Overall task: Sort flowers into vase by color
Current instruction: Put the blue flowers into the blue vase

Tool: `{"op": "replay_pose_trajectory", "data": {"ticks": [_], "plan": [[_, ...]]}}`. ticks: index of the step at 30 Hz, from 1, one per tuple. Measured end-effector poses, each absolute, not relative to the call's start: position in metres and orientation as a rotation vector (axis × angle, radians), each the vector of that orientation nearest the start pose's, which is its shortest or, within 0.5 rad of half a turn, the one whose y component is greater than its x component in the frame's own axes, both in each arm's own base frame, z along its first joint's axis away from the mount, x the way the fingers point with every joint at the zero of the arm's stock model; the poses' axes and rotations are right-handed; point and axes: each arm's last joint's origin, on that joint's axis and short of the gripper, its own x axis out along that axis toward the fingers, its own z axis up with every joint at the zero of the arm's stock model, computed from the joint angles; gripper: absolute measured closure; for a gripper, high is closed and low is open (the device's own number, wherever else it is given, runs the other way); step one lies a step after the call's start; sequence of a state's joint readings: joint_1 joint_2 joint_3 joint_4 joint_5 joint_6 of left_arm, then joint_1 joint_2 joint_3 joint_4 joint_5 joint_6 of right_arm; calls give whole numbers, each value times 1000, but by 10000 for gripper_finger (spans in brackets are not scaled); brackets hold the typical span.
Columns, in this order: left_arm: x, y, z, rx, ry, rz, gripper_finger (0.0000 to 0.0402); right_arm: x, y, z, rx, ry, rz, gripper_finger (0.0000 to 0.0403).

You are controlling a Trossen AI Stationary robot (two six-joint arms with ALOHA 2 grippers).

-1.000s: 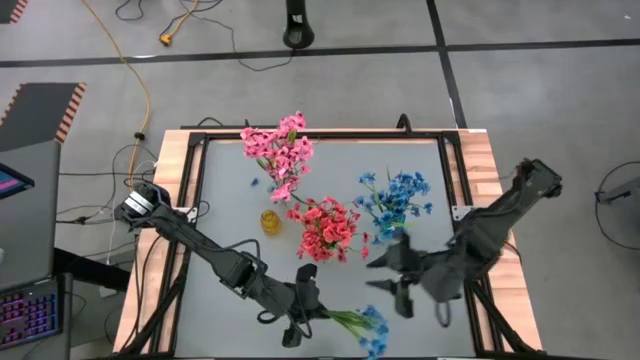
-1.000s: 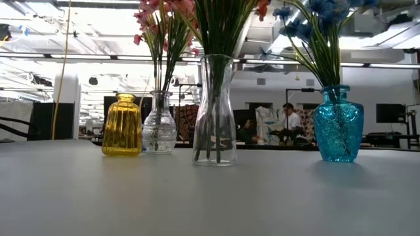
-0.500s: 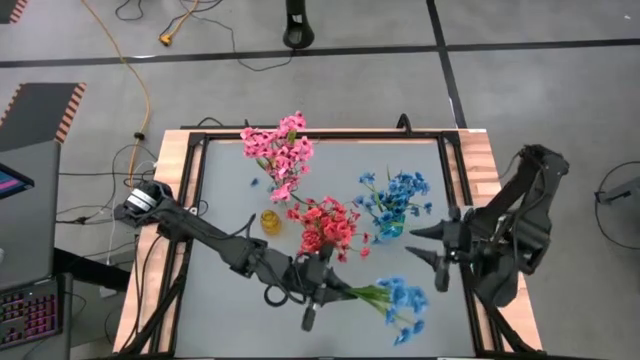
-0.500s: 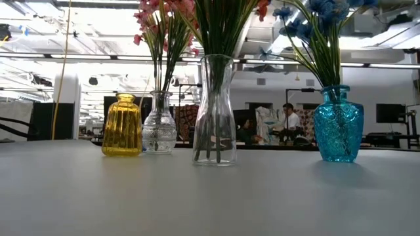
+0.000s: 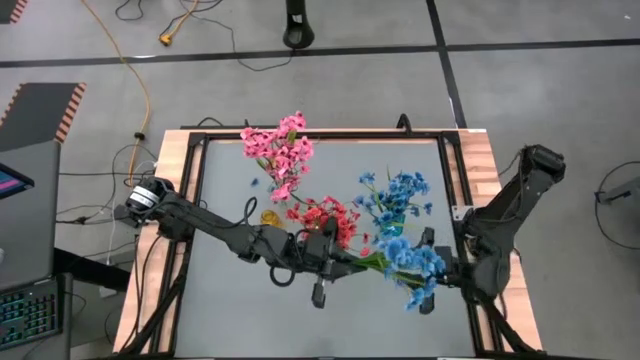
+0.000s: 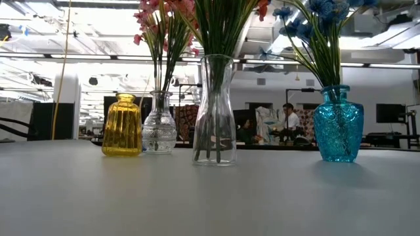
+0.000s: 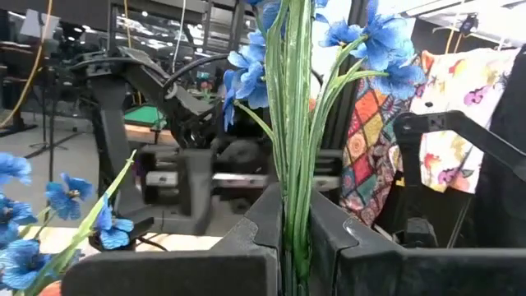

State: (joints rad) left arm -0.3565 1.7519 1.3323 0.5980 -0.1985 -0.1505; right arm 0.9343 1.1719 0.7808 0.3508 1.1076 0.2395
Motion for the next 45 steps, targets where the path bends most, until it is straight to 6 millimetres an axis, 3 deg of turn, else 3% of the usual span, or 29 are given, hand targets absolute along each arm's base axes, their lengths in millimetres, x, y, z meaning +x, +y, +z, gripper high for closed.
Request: {"op": "replay_pose_trajectory", "data": {"ticks": [5, 13, 18, 32, 36, 45], "plan": [[387, -138, 336, -190, -165, -168, 393, 189, 183, 318, 64, -126, -45, 194], [386, -138, 336, -189, -166, -166, 393, 206, 174, 322, -44, -222, -82, 194], [387, -138, 336, -175, -167, -165, 393, 213, 170, 324, -64, -265, 27, 194], [387, -138, 335, -163, -159, -161, 393, 234, 144, 327, -4, -328, 99, 199], [387, -137, 335, -164, -159, -148, 393, 234, 142, 327, -2, -331, 95, 229], [387, -136, 335, -165, -158, -131, 393, 234, 142, 328, 3, -338, 94, 346]]}}
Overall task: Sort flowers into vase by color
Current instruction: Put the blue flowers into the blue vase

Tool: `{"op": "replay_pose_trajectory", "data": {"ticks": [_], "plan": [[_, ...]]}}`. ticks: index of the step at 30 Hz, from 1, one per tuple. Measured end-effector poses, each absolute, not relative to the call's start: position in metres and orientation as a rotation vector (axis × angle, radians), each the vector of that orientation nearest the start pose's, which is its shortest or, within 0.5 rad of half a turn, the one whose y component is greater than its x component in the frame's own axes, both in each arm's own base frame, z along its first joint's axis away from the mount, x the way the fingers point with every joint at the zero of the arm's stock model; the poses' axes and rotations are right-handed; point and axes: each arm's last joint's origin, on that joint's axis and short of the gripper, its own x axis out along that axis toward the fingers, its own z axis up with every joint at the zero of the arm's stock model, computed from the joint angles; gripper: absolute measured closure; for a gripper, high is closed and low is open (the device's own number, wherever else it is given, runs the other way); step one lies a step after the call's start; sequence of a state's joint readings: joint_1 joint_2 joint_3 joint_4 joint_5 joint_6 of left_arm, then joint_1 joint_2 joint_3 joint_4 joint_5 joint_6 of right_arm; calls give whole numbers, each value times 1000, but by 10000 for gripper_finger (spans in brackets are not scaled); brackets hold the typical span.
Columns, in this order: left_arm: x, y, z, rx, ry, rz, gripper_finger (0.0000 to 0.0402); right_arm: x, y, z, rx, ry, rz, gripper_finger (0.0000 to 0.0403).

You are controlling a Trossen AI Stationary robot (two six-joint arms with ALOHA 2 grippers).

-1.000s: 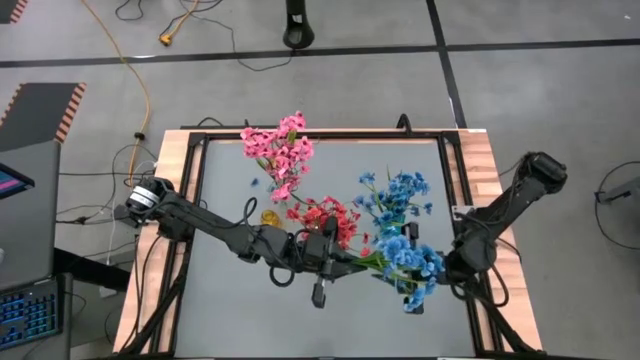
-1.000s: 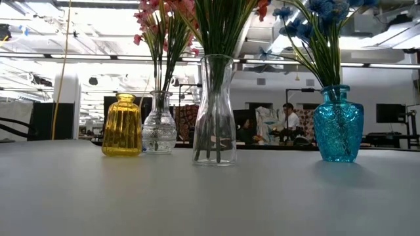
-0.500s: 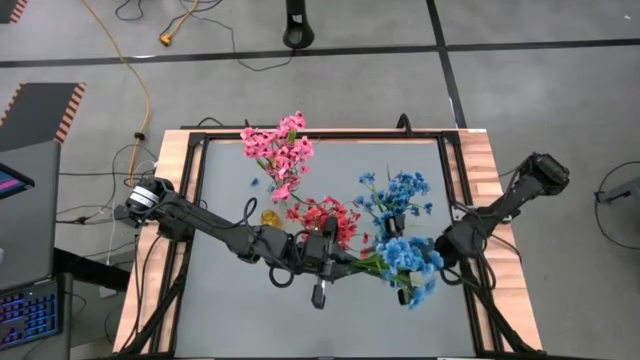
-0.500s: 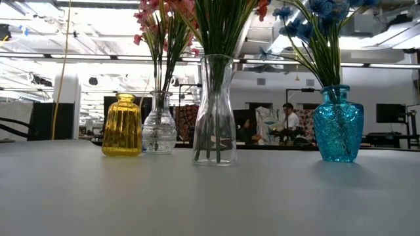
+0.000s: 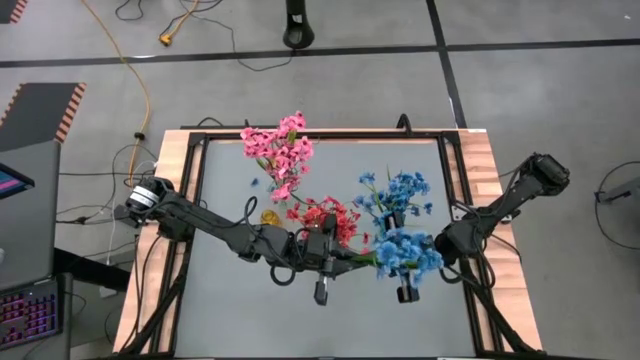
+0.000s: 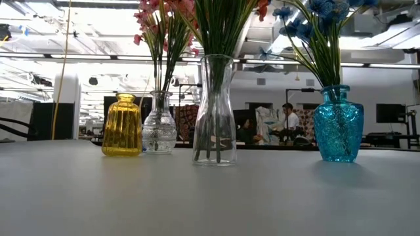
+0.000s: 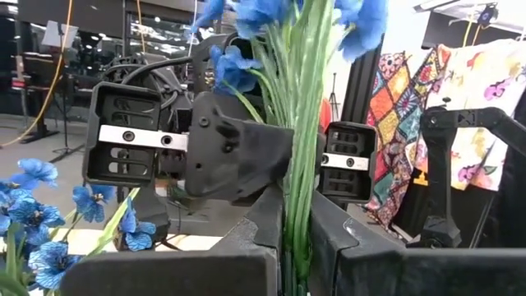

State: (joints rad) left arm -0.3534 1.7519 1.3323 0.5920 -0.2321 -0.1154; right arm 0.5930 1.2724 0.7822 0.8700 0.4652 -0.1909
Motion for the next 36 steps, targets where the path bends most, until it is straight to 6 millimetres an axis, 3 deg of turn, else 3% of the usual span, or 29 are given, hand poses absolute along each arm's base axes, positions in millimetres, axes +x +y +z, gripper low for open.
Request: {"op": "replay_pose_trajectory", "data": {"ticks": [5, 12, 18, 28, 36], "plan": [[387, -135, 334, -133, -156, -129, 372, 234, 142, 328, 3, -337, 94, 369], [387, -137, 334, -47, -160, -163, 299, 224, 144, 334, 58, -317, 126, 367], [385, -142, 334, -45, -159, -180, 259, 180, 146, 351, 70, -240, 90, 368], [386, -142, 332, -37, -140, -179, 259, 101, 145, 366, 137, -118, -12, 368], [385, -143, 332, -39, -140, -180, 260, 67, 147, 359, 77, -10, -243, 368]]}}
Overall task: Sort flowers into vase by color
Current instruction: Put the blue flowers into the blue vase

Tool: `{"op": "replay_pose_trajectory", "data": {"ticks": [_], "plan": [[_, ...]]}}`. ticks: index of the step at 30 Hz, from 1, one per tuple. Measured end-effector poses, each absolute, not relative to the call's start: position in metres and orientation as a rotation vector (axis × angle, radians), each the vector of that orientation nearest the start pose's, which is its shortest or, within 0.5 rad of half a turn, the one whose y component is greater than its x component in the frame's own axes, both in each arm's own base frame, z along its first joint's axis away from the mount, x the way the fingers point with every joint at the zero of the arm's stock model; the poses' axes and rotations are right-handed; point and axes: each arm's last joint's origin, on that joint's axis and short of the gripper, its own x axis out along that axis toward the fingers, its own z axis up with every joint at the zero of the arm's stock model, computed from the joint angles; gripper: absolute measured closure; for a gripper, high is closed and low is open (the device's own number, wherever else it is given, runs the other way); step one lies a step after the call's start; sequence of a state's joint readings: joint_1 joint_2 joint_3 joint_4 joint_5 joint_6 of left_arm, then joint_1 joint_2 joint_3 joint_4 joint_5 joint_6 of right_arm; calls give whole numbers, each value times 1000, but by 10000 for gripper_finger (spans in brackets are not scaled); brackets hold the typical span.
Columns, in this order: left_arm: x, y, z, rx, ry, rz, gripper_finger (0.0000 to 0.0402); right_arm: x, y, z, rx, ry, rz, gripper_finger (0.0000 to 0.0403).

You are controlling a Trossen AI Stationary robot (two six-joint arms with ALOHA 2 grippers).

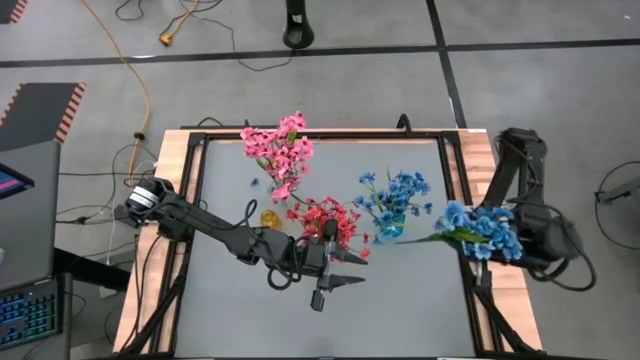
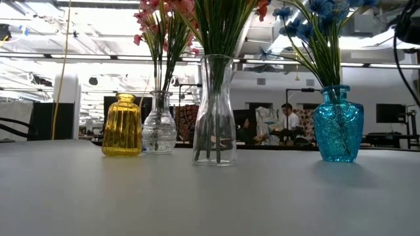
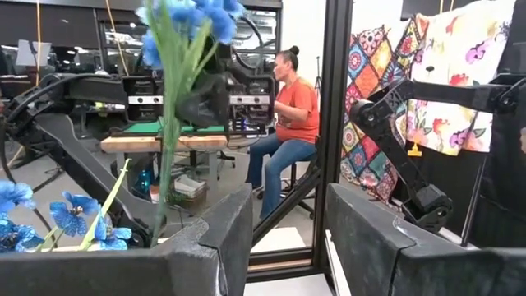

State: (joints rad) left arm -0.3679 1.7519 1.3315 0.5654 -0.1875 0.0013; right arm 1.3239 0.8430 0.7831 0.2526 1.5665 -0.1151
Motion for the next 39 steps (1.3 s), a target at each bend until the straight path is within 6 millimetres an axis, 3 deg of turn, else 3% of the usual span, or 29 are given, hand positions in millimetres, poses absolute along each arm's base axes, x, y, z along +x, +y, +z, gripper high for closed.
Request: {"op": "replay_pose_trajectory", "data": {"ticks": [8, 13, 18, 21, 31, 34, 39], "plan": [[385, -143, 331, -44, -125, -181, 260, 72, 151, 344, -14, 2, -273, 368], [386, -143, 328, -41, -101, -181, 260, 86, 149, 325, 19, 0, -338, 368], [386, -143, 328, -41, -101, -181, 260, 107, 144, 305, 143, 108, -244, 368], [386, -143, 328, -41, -102, -181, 260, 119, 143, 300, 132, 163, -224, 368], [386, -143, 326, -36, -83, -180, 260, 139, 113, 307, 78, 277, -102, 367], [386, -143, 325, -32, -72, -180, 260, 135, 101, 313, 44, 276, -49, 367], [386, -143, 323, -27, -51, -180, 260, 112, 74, 323, 27, 291, -59, 367]]}}
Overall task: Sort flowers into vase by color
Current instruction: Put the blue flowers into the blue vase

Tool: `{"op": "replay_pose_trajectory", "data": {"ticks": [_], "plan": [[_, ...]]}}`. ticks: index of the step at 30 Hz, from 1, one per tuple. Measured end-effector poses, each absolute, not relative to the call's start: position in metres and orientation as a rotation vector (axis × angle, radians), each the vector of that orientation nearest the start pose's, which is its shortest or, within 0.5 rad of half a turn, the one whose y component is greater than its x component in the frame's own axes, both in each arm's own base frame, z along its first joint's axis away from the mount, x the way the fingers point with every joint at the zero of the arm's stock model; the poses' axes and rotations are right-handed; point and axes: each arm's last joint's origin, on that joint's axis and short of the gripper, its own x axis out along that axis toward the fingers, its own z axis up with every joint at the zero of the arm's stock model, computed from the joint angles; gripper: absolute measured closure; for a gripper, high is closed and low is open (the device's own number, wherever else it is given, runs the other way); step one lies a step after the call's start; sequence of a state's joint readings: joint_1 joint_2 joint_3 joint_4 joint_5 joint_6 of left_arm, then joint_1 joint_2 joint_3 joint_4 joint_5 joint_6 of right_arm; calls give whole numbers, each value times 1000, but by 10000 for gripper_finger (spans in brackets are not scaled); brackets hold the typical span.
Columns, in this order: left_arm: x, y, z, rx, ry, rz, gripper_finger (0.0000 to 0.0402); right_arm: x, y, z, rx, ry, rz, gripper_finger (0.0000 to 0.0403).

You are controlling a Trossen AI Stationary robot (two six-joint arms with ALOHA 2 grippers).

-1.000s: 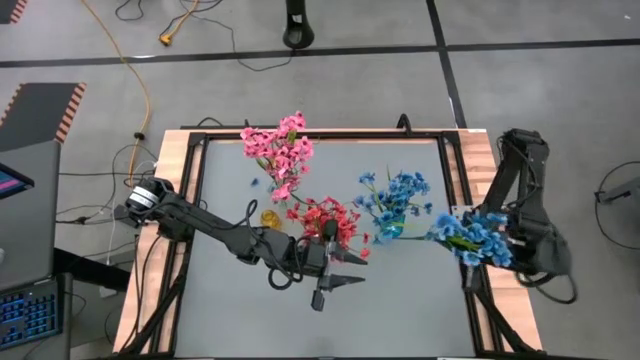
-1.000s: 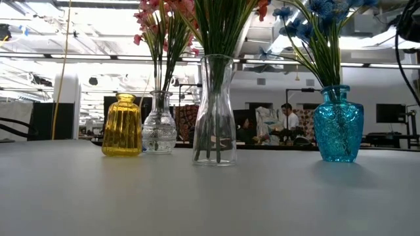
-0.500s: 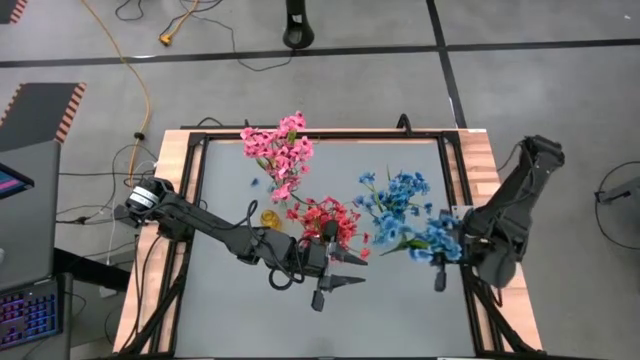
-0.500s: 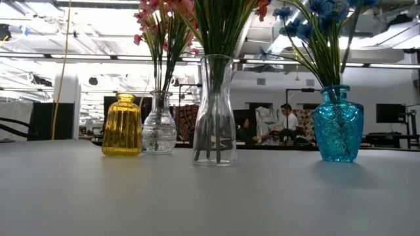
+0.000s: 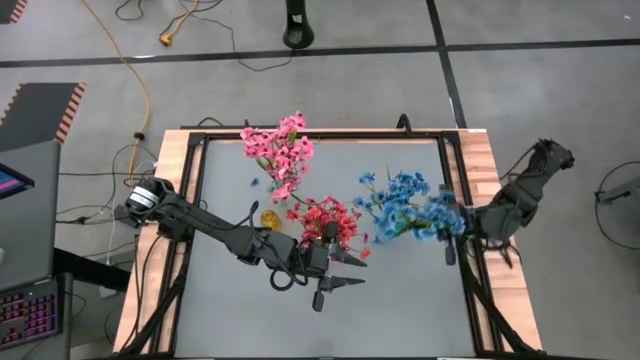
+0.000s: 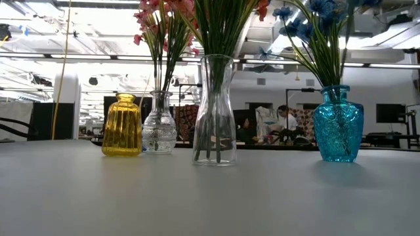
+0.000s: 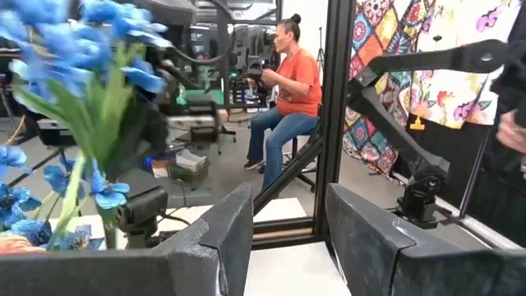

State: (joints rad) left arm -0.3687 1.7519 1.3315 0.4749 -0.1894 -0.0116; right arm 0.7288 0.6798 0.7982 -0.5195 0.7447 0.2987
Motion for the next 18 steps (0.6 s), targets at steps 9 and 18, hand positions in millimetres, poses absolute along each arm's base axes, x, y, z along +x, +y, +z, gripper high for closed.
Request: {"op": "replay_pose_trajectory", "data": {"ticks": [9, 18], "plan": [[386, -143, 324, -28, -55, -177, 260, 91, 48, 323, -24, 330, -56, 367], [386, -143, 324, -28, -55, -171, 260, 93, 42, 323, -89, 331, -118, 367]]}}
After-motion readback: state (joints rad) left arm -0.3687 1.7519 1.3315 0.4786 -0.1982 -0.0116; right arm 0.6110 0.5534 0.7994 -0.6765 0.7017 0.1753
